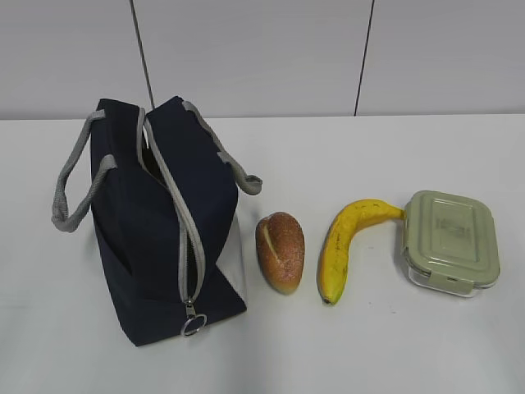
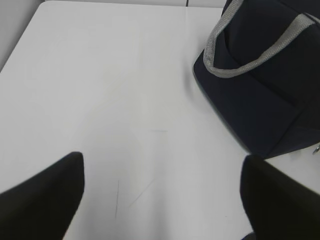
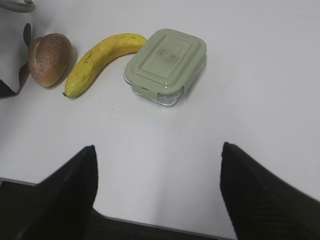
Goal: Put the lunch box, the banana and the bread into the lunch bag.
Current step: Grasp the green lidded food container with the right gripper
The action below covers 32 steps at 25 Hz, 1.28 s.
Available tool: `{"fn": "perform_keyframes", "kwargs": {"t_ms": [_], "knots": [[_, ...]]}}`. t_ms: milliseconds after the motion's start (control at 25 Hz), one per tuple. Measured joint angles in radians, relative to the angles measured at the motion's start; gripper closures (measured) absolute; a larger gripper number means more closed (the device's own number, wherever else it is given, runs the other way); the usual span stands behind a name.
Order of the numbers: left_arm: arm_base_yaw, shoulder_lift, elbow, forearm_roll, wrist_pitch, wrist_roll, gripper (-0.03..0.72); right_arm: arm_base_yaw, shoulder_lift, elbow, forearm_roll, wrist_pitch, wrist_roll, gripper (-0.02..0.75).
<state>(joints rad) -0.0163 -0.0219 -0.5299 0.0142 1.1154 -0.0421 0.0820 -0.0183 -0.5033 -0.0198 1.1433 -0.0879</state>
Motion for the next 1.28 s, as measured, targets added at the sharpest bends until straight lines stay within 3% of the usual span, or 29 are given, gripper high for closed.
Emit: {"fn": "perform_keyframes", "kwargs": {"t_ms": [400, 640, 960, 1120, 1280], "knots": [[0.0, 0.002, -0.001, -0.001, -0.012, 0.0, 0.121, 0.0, 0.0, 0.0, 0.0, 0.0, 0.0, 0.174], [0.0, 0.112, -0.066, -0.036, -0.091, 0.0, 0.125, 0.0, 0.0, 0.0, 0.0, 0.0, 0.0, 0.174], [0.0, 0.442, -0.139, -0.227, -0.345, 0.0, 0.144, 0.0, 0.0, 0.0, 0.0, 0.0, 0.0, 0.174], [0.0, 0.613, -0.188, -0.327, -0.383, 0.003, 0.157, 0.0, 0.0, 0.0, 0.0, 0.0, 0.0, 0.174], [0.0, 0.776, -0.258, -0.431, -0.381, 0.084, 0.176, 0.0, 0.0, 0.0, 0.0, 0.0, 0.0, 0.174]]}}
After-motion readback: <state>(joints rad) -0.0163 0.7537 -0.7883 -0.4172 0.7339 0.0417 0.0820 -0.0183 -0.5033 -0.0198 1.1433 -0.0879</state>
